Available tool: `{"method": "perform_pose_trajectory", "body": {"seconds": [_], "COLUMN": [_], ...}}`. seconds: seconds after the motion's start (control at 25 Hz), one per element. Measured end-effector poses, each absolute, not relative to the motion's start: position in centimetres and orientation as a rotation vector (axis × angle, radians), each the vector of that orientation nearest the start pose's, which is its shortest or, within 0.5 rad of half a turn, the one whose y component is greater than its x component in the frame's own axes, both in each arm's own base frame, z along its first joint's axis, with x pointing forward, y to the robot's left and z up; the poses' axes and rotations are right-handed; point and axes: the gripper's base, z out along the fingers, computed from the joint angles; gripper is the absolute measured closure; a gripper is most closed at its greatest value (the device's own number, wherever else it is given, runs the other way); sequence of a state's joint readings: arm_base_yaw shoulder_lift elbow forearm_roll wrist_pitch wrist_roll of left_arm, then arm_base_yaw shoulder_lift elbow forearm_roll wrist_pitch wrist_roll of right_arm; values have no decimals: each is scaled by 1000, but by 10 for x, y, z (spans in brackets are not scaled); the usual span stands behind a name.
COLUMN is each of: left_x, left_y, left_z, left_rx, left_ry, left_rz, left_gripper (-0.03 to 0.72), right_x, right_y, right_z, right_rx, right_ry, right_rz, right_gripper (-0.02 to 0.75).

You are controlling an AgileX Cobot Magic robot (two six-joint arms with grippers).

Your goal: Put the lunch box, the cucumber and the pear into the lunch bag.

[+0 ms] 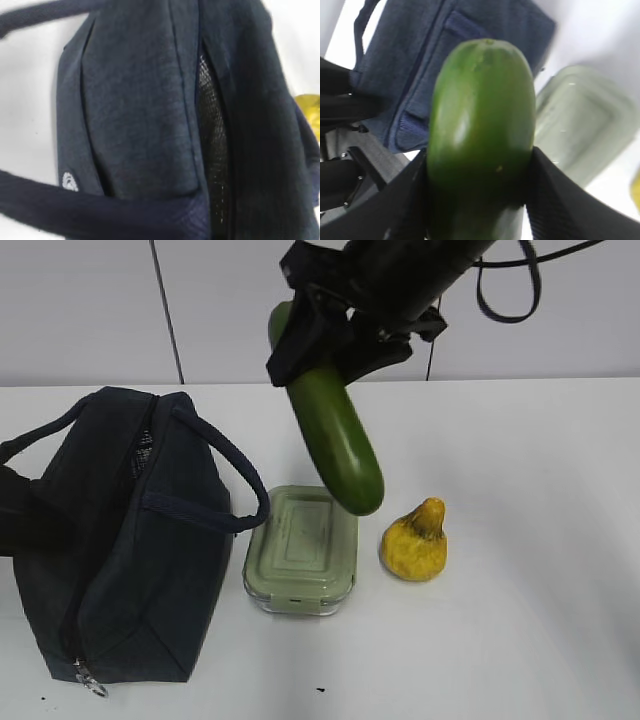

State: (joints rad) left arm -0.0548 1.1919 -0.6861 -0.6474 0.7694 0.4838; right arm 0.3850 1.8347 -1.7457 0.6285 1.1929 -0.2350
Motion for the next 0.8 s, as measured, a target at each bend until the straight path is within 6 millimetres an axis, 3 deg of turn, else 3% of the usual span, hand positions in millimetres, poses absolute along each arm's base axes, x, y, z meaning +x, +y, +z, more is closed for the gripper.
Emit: {"method": "perform_pose_trajectory", "body": {"seconds": [0.32,0.64,0.8], "left_x": [211,215,218], "left_y": [-52,-61,-64], "left_z": [241,249,253], "left_rx": [195,73,29], "left_ry": [2608,2521,2463], "left_rz": [-597,-781,-853], "left_gripper": [684,706,706], "right_x": [356,369,369], "right_y": [218,245,270], "right_z": [331,314,302], "right_rx": [-601,-547,-538], "right_ry": [2500,2362,2288], "right_rz": [1182,1470,1559], "right_gripper": [349,349,349]}}
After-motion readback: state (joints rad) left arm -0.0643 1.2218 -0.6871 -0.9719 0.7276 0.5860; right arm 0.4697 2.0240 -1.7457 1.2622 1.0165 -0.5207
